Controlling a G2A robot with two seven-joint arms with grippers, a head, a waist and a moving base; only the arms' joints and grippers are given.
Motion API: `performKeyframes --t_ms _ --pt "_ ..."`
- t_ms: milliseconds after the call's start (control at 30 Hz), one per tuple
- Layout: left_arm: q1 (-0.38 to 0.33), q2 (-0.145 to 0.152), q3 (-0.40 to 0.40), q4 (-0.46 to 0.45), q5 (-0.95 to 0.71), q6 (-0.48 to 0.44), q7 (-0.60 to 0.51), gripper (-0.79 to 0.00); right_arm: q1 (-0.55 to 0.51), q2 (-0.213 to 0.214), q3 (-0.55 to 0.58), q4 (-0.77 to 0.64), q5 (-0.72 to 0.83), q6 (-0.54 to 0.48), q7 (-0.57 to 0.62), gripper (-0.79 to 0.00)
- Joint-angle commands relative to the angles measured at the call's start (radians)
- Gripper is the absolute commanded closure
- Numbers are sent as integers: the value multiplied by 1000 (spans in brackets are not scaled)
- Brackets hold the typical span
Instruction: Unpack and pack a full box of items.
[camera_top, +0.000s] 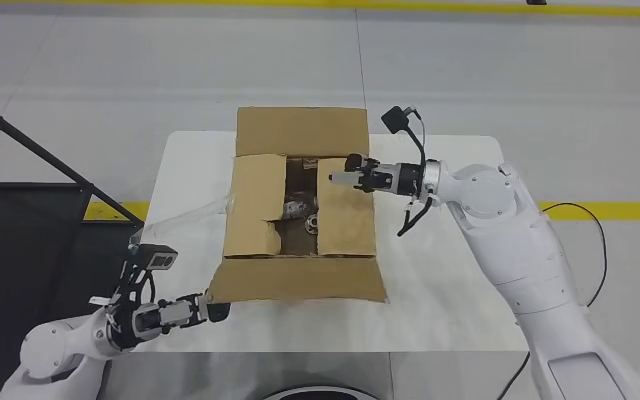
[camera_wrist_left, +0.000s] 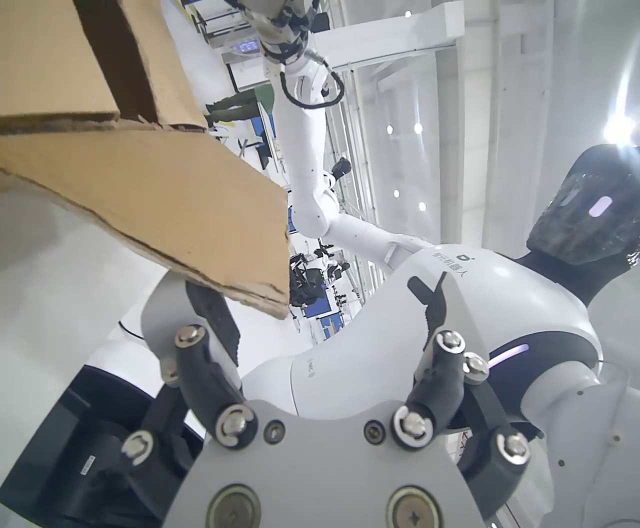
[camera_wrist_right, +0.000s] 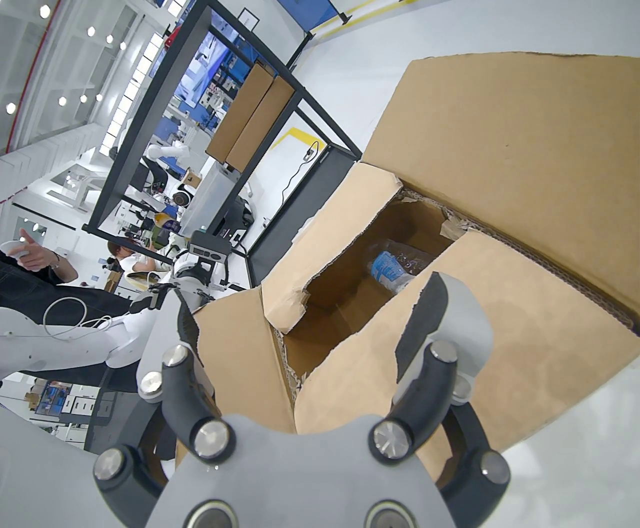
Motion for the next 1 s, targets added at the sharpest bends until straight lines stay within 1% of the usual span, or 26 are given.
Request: performKeyframes --t_ms 0,100,300,400,500,767,867,900,933,967 --pt "-9 0 0 -11 -4 10 11 -785 -16 1 7 -12 -29 23 -50 -785" --pt "-31 0 -3 -27 -5 36 53 -785 -31 -1 18 -25 -46 68 -154 -785" --pt "-80 -1 9 -60 47 91 187 -785 -4 -18 17 35 -90 165 -355 -785" --pt "-106 -3 28 -58 73 108 253 -785 32 -33 -1 105 -100 202 -436 -785" --pt "-129 -7 50 -46 99 123 336 -785 77 -52 -27 197 -98 229 -480 -785" --pt "-185 -13 109 -17 138 151 425 -785 182 -106 -104 431 -65 220 -498 -785" --pt "-200 -16 126 -6 156 155 473 -785 213 -126 -127 504 -37 194 -468 -785" --pt "-204 -17 131 0 152 160 494 -785 223 -133 -136 525 -22 176 -435 -785" --pt "-208 -18 128 7 182 162 538 -785 236 -139 -146 548 -17 160 -395 -785" --pt "-210 -20 135 0 206 166 566 -785 249 -145 -152 572 -14 146 -382 -785"
